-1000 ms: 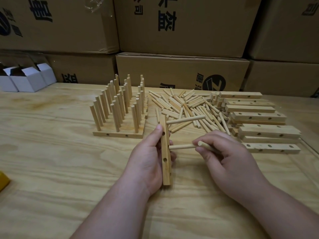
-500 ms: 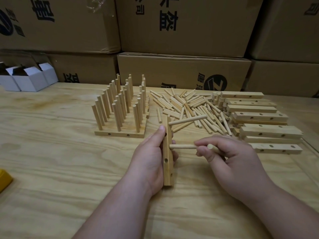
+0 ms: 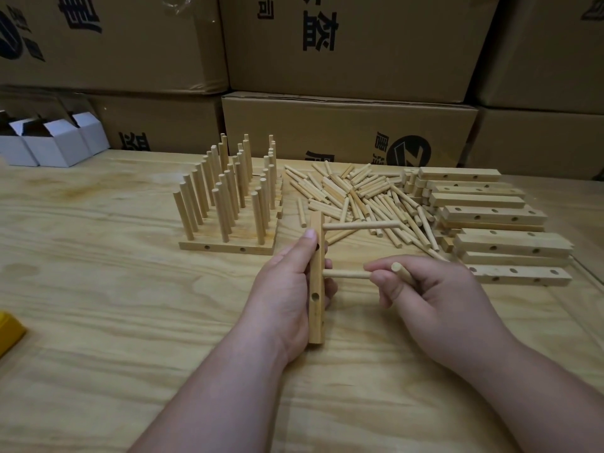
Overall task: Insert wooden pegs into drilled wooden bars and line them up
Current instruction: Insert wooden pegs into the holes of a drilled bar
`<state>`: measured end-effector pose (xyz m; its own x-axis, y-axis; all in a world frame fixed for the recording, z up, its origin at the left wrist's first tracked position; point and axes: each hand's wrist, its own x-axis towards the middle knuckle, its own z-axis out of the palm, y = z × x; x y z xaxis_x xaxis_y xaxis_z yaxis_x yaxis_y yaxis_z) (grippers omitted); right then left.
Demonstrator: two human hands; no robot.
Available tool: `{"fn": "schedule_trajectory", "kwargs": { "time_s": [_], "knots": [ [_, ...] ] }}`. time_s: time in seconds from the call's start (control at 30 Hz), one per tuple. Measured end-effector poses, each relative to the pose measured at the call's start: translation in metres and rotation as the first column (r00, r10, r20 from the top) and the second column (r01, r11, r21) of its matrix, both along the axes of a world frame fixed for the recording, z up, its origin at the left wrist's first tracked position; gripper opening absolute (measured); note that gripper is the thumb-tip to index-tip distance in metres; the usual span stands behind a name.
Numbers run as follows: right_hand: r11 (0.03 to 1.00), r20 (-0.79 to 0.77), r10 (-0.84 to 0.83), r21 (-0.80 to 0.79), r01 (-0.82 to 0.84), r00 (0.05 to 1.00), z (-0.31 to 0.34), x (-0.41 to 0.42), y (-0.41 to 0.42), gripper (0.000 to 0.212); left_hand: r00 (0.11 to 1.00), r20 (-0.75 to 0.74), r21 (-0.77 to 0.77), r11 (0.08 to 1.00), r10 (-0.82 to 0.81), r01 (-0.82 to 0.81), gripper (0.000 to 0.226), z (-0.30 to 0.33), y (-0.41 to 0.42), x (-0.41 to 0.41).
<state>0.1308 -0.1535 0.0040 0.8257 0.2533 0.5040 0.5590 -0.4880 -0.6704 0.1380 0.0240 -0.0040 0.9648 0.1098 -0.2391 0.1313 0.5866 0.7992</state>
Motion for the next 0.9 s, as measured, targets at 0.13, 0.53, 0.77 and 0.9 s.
{"fn": "schedule_trajectory", "kwargs": {
  "time_s": [0.13, 0.53, 0.77, 0.9],
  "knots": [
    [1.0, -0.051, 0.002, 0.013, -0.001, 0.999, -0.001, 0.002, -0.003, 0.034, 0.999, 0.035, 0.06, 0.998, -0.009, 0.007, 0.027, 0.0, -0.001, -0.001],
    [0.944, -0.124, 0.033, 0.329, 0.01, 0.992, -0.001, -0.002, 0.008, 0.015, 0.967, 0.201, 0.098, 0.985, -0.157, 0.14, 0.033, 0.002, -0.01, -0.007],
    [0.991, -0.11, -0.067, 0.111, 0.079, 0.992, -0.001, 0.008, -0.006, 0.015, 0.961, 0.21, 0.096, 0.982, -0.178, 0.161, 0.043, 0.0, -0.006, -0.005],
    [0.995, -0.097, -0.082, 0.053, 0.087, 0.992, -0.002, 0.009, -0.007, 0.02, 0.963, 0.189, 0.123, 0.978, -0.192, 0.171, 0.043, -0.001, -0.007, -0.003]
  ]
}}
